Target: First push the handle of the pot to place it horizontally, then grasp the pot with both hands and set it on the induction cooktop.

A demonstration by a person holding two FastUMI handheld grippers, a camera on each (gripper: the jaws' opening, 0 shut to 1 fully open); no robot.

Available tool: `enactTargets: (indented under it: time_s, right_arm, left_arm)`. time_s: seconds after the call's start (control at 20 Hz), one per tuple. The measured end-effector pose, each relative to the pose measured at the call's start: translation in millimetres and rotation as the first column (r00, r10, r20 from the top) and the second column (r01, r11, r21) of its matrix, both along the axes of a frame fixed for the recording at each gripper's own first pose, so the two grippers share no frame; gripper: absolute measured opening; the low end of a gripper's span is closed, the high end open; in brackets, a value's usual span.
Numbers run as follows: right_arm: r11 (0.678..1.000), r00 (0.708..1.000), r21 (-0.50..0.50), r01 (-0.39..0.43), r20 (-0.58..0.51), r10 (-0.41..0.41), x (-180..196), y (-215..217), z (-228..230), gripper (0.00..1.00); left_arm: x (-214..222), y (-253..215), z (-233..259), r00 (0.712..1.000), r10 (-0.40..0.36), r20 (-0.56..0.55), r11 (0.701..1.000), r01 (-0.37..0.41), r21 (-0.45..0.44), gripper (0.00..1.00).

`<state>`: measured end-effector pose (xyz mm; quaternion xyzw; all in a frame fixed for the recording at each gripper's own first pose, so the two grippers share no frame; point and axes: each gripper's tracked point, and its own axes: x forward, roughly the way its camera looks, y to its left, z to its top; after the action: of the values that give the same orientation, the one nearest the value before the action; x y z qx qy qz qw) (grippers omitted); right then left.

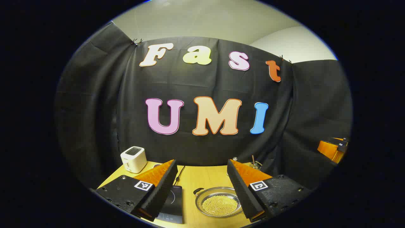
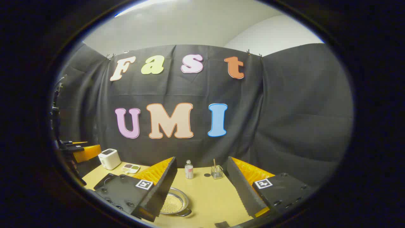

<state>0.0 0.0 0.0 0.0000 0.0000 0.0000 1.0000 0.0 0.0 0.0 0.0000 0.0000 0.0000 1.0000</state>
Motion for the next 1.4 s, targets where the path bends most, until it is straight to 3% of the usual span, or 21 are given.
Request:
enactTargets:
  time_s: [0.05,0.25,0.4,0.7,0.75,0.85,0.9,1.1,1.25,1.3,1.4]
  right_arm:
    - [1.0,1.0,0.0,-0.002,-0.002,0.002,0,-2,-2,0.96]
    - [1.0,1.0,0.015,-0.02,0.002,0.02,-2,-6,-1,1.0]
    - [0.999,1.0,0.024,-0.025,0.009,0.025,0,-11,1,0.96]
    - [0.999,1.0,0.02,-0.027,-0.009,0.027,4,-25,-6,0.96]
    - [0.999,0.999,0.025,-0.032,-0.012,0.032,6,-27,-7,0.96]
    - [0.998,0.999,0.035,-0.043,-0.015,0.044,8,-33,-8,0.97]
    - [0.998,0.999,0.038,-0.047,-0.014,0.047,9,-36,-7,0.97]
    - [0.996,0.997,0.041,-0.081,-0.008,0.081,16,-47,-13,0.97]
    - [0.992,0.993,0.053,-0.117,-0.012,0.117,22,-50,-20,0.97]
    - [0.99,0.991,0.062,-0.129,-0.015,0.13,26,-49,-22,0.97]
    - [0.986,0.988,0.069,-0.152,-0.021,0.154,30,-50,-30,0.97]
  left_arm:
    - [1,-1,2,1.0,0.004,0.007,1.0,-0.004,-0.002,0.95]
    - [-3,-4,0,1.0,0.017,0.001,1.0,-0.017,0.024,0.92]
    - [-8,-3,0,0.999,0.036,0.001,0.999,-0.036,0.022,0.95]
    - [-10,-2,-3,0.997,0.074,-0.016,0.997,-0.073,0.018,0.92]
    - [-9,-2,-3,0.996,0.085,-0.016,0.996,-0.085,0.019,0.96]
    - [-8,-1,-3,0.994,0.104,-0.013,0.995,-0.104,0.012,0.92]
    - [-9,-2,-3,0.994,0.111,-0.012,0.994,-0.111,0.009,0.95]
    - [-12,-7,-11,0.99,0.143,-0.008,0.99,-0.142,0.021,0.92]
    - [-19,-18,-25,0.987,0.159,-0.034,0.987,-0.158,0.019,0.96]
    - [-20,-21,-29,0.986,0.16,-0.039,0.987,-0.16,0.013,0.92]
    - [-23,-25,-36,0.984,0.17,-0.046,0.985,-0.17,0.007,0.96]
